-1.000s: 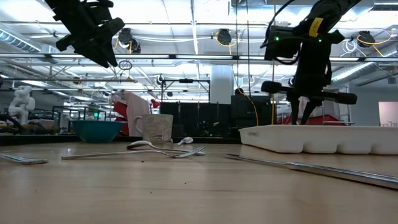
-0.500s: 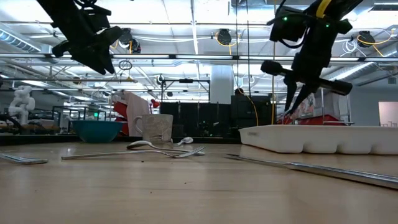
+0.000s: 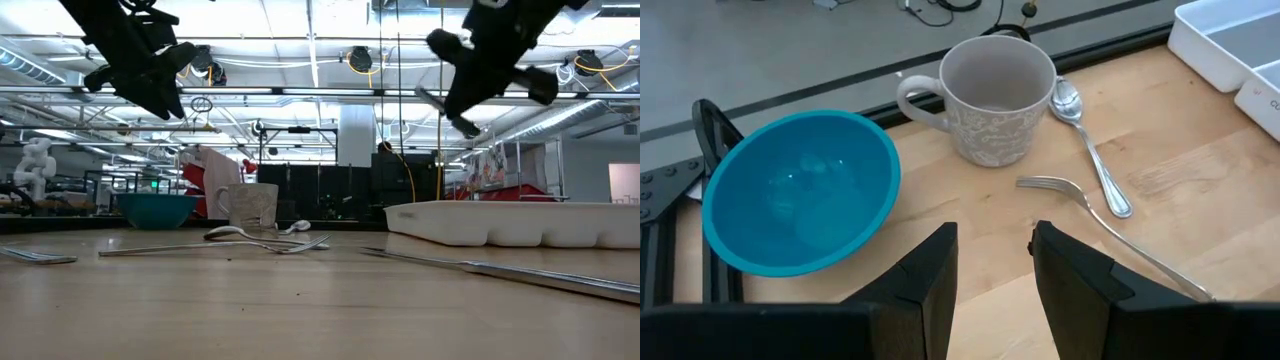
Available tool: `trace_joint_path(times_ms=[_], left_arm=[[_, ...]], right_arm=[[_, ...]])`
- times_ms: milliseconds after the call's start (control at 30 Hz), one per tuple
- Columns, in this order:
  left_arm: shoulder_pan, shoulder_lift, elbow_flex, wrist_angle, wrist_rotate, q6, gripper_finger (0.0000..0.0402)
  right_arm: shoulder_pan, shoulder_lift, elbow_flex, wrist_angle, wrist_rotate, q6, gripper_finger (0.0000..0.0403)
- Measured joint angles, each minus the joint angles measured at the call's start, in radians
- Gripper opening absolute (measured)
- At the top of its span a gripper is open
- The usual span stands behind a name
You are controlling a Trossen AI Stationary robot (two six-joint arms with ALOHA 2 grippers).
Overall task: Sort silverware
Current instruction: Adjust the table knife in the silverware tray
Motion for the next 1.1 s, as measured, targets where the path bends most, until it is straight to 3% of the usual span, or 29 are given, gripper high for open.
trace_joint_path(times_ms=[100,233,433,733,1100], left_arm=[[0.0,0.0,0.0,0.0,0.0,0.004,0.0136],[0.0,0.0,0.0,-0.001,-0.001,0.007,0.0136],[0.0,0.0,0.0,0.0,-0.002,-0.001,0.0136],[0.0,0.0,0.0,0.002,-0.006,-0.003,0.0136],[0.0,0.0,0.0,0.002,-0.006,-0.003,0.0136]], right_arm=[[0.017,-0.047,0.001,-0.057,0.01,0.006,0.0],[0.028,-0.068,0.001,-0.283,0.018,-0.1,0.0],[0.04,-0.068,0.0,-0.572,0.15,-0.269,0.0],[0.039,-0.022,0.0,-0.58,0.205,-0.493,0.0],[0.01,0.058,-0.112,-0.394,0.104,-0.546,0.0]])
